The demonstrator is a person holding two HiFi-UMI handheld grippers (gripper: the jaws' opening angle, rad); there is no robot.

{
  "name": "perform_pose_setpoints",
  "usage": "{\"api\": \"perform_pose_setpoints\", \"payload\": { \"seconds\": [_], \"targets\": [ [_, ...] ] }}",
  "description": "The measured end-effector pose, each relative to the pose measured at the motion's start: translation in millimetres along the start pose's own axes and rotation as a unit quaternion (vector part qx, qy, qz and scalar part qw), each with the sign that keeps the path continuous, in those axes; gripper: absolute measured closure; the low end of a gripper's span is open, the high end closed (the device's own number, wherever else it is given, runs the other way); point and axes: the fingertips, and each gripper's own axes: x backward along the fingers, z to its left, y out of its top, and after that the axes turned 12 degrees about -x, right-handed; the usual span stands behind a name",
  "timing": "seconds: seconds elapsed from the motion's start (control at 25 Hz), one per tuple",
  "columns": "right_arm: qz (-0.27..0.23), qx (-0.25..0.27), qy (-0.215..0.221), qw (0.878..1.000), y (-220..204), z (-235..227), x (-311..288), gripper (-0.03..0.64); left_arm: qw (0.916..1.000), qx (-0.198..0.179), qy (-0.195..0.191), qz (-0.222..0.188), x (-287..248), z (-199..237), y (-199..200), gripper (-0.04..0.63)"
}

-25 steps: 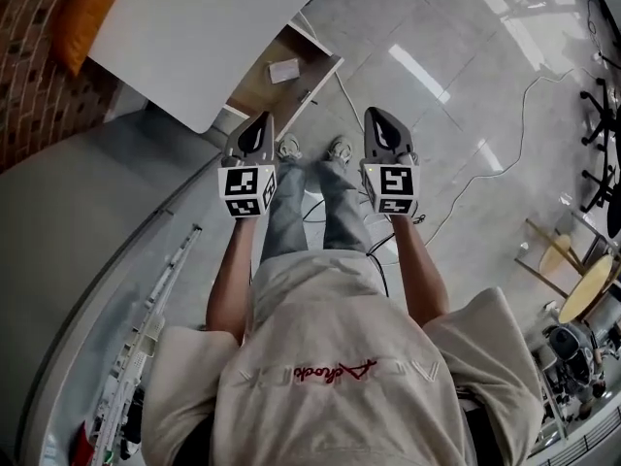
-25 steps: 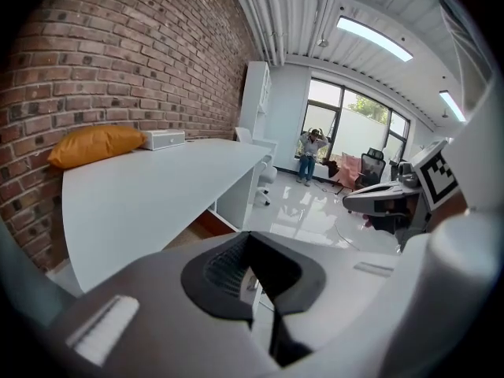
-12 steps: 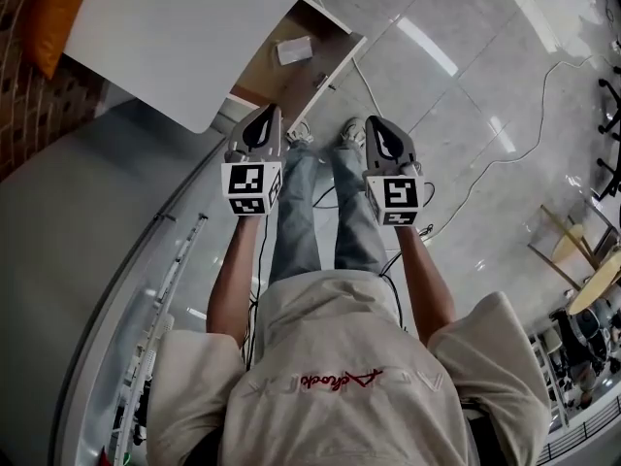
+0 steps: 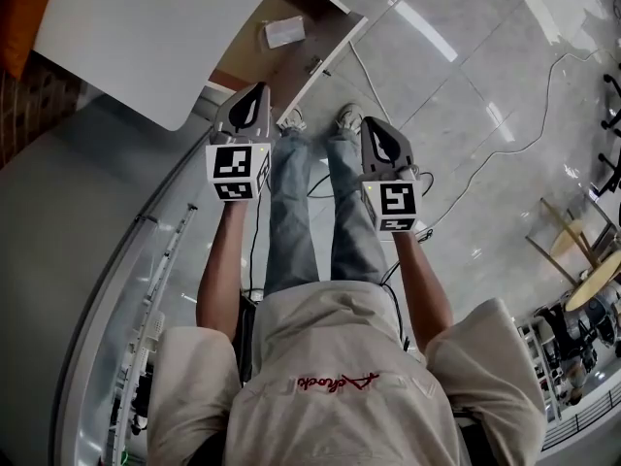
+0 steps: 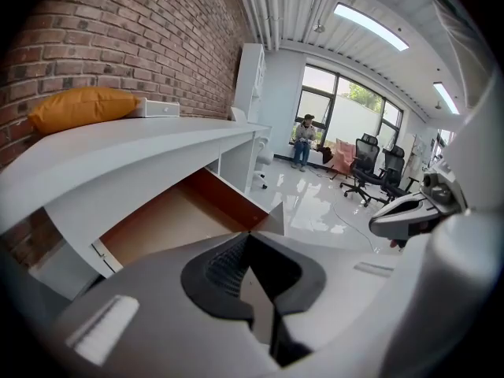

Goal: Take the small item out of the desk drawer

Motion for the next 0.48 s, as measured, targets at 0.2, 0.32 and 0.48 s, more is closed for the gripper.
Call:
{"api": "perform_pose_setpoints", "payload": {
  "seconds": [0.2, 0.32, 0.48],
  "targets": [
    [0.003, 0.000, 0.001, 1.000, -14, -8, 2, 0.606, 0.9997, -0.014, -0.019, 0.006, -27, 0, -1, 0.586],
    [-0.001, -0.006, 0.006, 1.000, -15, -8, 0, 0.604, 0.9988, -0.039, -0.027, 0.015, -44, 3, 1, 0.586],
    [-0.011, -0.014, 0.015, 1.000, -9, -2, -5, 0.604, 0.9933, -0.101, -0.043, 0.037, -67, 2, -2, 0.586]
  ]
}}
